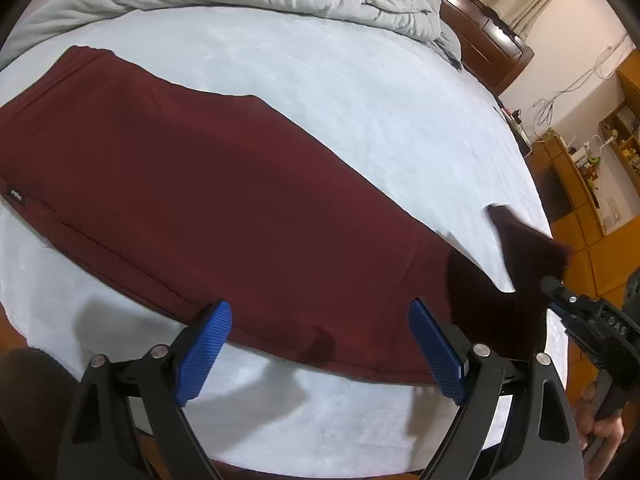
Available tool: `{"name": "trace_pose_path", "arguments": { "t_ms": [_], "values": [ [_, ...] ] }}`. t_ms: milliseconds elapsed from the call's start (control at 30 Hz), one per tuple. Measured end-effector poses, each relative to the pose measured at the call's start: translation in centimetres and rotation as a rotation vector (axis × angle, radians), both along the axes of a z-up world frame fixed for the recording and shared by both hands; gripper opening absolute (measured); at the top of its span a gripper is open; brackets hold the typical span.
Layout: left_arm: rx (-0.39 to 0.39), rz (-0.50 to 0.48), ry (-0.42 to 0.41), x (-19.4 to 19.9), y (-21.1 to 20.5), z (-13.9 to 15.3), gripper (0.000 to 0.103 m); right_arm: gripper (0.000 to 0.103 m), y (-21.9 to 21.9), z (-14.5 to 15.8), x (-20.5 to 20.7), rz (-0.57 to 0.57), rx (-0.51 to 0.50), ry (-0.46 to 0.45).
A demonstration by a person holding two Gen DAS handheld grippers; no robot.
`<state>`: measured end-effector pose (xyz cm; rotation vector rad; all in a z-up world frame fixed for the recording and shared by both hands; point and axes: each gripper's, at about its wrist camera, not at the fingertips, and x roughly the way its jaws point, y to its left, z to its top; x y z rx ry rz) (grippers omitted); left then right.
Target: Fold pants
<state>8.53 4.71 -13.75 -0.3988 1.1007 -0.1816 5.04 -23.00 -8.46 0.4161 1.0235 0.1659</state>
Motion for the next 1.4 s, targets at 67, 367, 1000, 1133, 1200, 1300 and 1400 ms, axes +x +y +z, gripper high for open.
{"name": "trace_pose_path", "arguments": {
  "t_ms": [67,367,1000,1133,1200,1300,1400],
  "values": [
    [-0.002,0.006,0.0,-0.1,0.4,-0.1,0.09,0.022,1.7,-0.5,0.2,0.038,0.015,0.01],
    [-0.021,0.035,0.025,0.2,0.6,-0.7,0.09,0.021,7.8,-3.9,0.2,0.176,0.012,0.085],
    [-0.114,-0.008,0.107,2.3,-1.5,-1.7,0.091,0.072,7.2,-4.5,-2.8,0.32,0.158,0.092],
    [-0.108,-0.032,0.128,3.2,-2.8,-2.0,0.091,0.072,2.6,-3.3,-4.6,0.226,0.239,0.061],
    [-0.133,-0.064,0.15,3.9,-3.7,-2.3,0.091,0.072,-0.1,-2.9,-5.4,0.163,0.265,0.045],
    [-0.145,-0.083,0.189,4.7,-4.8,-3.3,0.091,0.072,-3.4,-2.3,-6.3,0.086,0.241,0.019],
    [-0.174,-0.091,0.236,5.4,-5.5,-4.4,0.091,0.071,-5.6,-2.4,-7.2,0.034,0.249,0.011]
  ]
}}
